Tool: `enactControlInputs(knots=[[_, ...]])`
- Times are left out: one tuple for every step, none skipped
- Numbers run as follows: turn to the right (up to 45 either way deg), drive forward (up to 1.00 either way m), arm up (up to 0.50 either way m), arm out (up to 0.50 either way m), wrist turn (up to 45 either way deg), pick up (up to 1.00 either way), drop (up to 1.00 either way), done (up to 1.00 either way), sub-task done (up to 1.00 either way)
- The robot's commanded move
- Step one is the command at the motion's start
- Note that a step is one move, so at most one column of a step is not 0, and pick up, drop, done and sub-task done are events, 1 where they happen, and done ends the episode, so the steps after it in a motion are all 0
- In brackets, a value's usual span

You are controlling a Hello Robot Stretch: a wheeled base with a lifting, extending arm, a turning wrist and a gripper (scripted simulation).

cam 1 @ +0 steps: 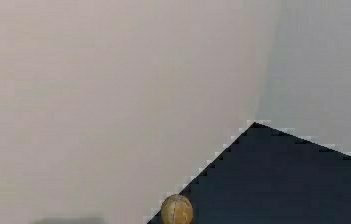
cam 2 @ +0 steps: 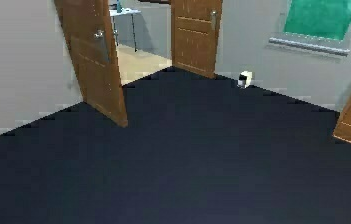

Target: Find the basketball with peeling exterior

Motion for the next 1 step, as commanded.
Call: enactControlInputs(knots=[[0.0,0.00,0.00,0.00,0.0,0.00,0.00,1.00,0.00]])
